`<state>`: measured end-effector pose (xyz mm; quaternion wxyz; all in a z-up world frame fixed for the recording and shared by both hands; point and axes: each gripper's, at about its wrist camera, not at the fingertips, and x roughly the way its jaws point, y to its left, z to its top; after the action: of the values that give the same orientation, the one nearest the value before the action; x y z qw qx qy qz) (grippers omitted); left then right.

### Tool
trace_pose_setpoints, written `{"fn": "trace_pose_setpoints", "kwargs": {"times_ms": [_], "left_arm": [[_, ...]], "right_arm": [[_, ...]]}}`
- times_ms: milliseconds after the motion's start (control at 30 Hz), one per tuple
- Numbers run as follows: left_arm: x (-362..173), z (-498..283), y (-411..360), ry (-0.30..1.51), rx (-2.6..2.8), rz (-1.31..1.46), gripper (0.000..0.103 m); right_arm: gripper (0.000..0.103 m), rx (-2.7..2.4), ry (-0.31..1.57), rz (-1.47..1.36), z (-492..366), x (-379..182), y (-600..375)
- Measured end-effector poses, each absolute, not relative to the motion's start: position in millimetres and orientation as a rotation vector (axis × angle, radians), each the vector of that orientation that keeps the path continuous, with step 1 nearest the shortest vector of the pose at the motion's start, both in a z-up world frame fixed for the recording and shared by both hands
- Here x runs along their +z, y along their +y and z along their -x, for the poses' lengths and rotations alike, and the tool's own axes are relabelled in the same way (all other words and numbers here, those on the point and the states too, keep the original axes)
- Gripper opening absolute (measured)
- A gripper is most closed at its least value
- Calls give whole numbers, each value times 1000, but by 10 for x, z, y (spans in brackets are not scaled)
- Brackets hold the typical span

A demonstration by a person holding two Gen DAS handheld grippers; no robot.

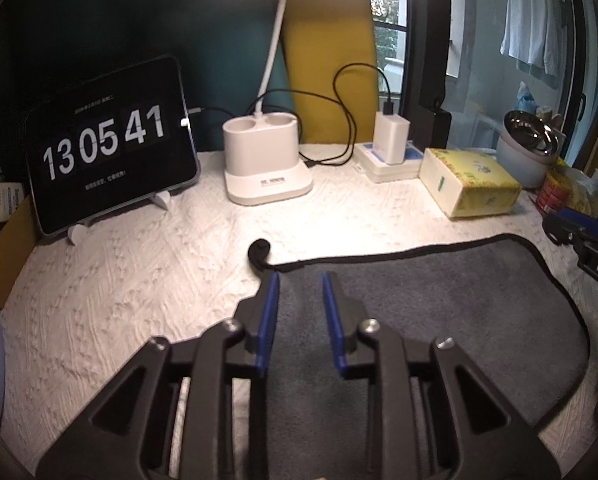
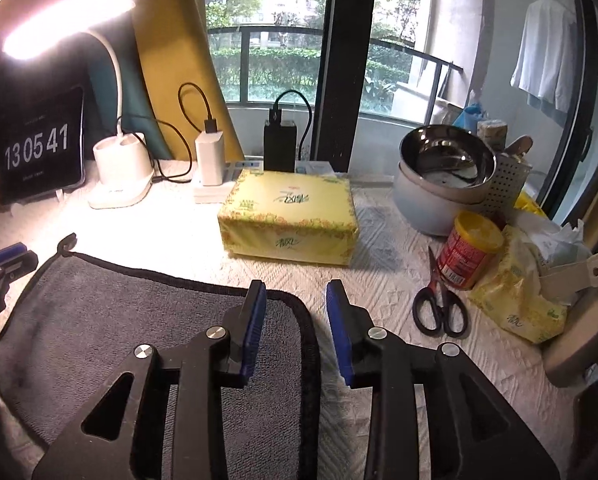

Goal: Fold towel

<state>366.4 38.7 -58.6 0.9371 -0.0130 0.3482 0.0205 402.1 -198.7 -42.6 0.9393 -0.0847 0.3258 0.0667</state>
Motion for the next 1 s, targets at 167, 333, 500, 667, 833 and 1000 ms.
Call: {"fn": "trace_pose_setpoints", "kwargs": {"times_ms": [167, 333, 500, 667, 833, 1000], "left_arm": [[-463, -3476, 389, 683, 35, 58, 80], [-330, -3277, 376, 658, 37, 51, 80], [-220, -3073, 375, 633, 36, 51, 80], [-140, -2856, 361, 617, 32, 46, 80], [-59, -2642, 359, 593, 33, 42, 80], [-11, -2441, 344, 575, 37, 29, 80]], "right_arm": [[34, 138, 647, 167, -3865, -316, -1982], [34, 139, 627, 161, -3682, -198, -1982], [34, 137, 607, 154, -3492, -93, -1996], [34, 131, 591, 147, -3298, -16, -2033], [34, 128, 579, 145, -3106, 47, -2052], [34, 125, 571, 145, -2942, 91, -2078]]}}
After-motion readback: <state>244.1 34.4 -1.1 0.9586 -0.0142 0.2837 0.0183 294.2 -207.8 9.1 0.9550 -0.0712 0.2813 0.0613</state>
